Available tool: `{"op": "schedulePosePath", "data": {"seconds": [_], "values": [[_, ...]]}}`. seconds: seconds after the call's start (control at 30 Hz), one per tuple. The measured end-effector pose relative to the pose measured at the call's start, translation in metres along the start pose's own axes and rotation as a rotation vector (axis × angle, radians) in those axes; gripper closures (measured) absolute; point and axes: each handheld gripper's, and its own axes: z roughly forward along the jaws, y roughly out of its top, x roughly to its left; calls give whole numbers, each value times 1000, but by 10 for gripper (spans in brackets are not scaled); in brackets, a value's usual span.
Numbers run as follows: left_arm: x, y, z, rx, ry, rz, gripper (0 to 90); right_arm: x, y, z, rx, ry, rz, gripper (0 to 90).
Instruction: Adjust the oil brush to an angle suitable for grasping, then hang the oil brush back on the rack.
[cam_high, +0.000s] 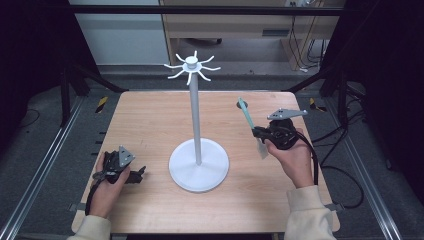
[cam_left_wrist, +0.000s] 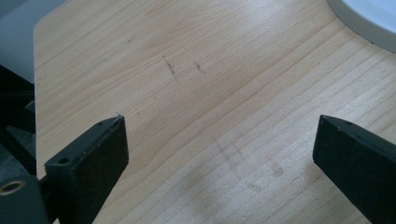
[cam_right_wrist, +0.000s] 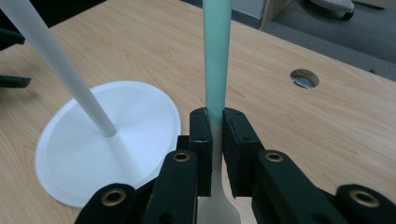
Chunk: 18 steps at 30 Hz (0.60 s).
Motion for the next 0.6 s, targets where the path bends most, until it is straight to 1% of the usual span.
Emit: {"op": "schedulePosePath", "data": {"seconds": [0.2, 0.37, 0.6], "values": [[0, 1, 0, -3, -1, 4, 30, 2, 3, -14, -52, -7, 18, 824], [0, 1, 0, -6, -3, 3, 30, 4, 3, -20, -78, -9, 26, 824], [0, 2, 0, -4, -2, 3, 30, 11, 6, -27, -112, 8, 17, 823]]}}
